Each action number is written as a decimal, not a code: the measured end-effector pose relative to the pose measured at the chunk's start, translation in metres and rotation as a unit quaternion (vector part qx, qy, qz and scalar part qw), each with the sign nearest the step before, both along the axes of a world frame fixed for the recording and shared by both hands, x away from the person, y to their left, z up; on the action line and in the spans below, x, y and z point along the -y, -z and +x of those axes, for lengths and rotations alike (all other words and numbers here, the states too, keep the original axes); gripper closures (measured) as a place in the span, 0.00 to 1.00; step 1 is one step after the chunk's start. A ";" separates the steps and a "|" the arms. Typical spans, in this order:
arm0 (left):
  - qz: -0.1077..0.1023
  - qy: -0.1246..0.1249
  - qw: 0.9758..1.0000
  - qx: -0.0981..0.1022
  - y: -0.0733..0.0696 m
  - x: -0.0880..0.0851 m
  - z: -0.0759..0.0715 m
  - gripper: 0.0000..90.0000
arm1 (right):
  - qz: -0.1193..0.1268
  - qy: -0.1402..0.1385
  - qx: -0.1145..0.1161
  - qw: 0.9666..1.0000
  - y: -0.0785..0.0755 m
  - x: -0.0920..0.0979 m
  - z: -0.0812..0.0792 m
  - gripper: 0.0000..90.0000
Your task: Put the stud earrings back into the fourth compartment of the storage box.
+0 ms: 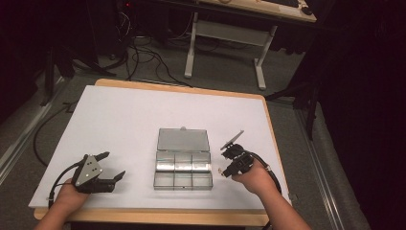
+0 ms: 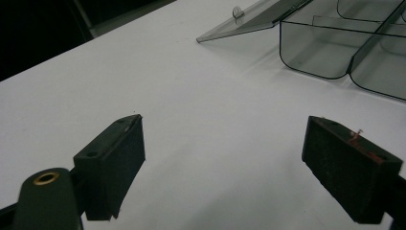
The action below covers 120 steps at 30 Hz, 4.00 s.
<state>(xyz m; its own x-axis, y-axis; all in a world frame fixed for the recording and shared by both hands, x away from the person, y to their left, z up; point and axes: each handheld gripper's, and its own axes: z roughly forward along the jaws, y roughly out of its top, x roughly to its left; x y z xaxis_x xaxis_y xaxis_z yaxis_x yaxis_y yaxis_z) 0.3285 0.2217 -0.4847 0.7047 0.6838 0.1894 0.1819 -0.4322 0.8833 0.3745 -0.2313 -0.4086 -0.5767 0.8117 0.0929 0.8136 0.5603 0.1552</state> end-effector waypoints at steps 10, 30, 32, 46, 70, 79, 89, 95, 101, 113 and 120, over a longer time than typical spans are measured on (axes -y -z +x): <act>0.000 0.000 1.000 -0.001 0.000 0.000 0.000 0.17 | 0.004 -0.013 0.006 1.000 -0.023 -0.014 -0.004 0.98; -0.002 -0.001 1.000 -0.001 0.000 0.000 0.000 0.17 | 0.019 -0.076 -0.002 0.997 -0.024 -0.071 -0.003 0.98; -0.002 -0.002 1.000 -0.001 0.000 0.000 0.000 0.17 | 0.018 -0.087 0.001 0.996 -0.023 -0.078 -0.002 0.98; -0.006 0.000 1.000 -0.001 0.000 -0.001 0.000 0.17 | 0.012 -0.129 -0.002 0.992 -0.018 -0.119 0.003 0.98; -0.013 -0.001 1.000 -0.003 0.000 -0.002 0.001 0.17 | 0.023 -0.193 -0.004 0.981 -0.010 -0.180 0.002 0.97; -0.016 0.000 1.000 -0.002 0.000 -0.003 0.001 0.17 | 0.010 -0.207 -0.006 0.978 0.001 -0.195 0.002 0.97; -0.013 0.001 1.000 -0.003 0.000 -0.003 0.001 0.17 | -0.012 -0.210 -0.019 0.977 0.019 -0.201 0.007 0.97; -0.011 0.001 1.000 -0.003 -0.001 -0.003 0.001 0.17 | -0.017 -0.206 -0.021 0.978 0.023 -0.200 0.009 0.96; -0.013 0.000 1.000 -0.002 0.000 -0.003 0.000 0.17 | -0.001 -0.195 -0.010 0.981 0.014 -0.196 0.007 0.86; -0.013 -0.011 1.000 0.000 0.000 -0.002 0.000 0.17 | 0.025 -0.153 0.023 0.988 -0.023 -0.155 0.006 0.64; -0.012 -0.011 1.000 0.005 0.000 -0.002 -0.001 0.17 | 0.013 -0.108 0.032 0.994 -0.024 -0.118 0.008 0.61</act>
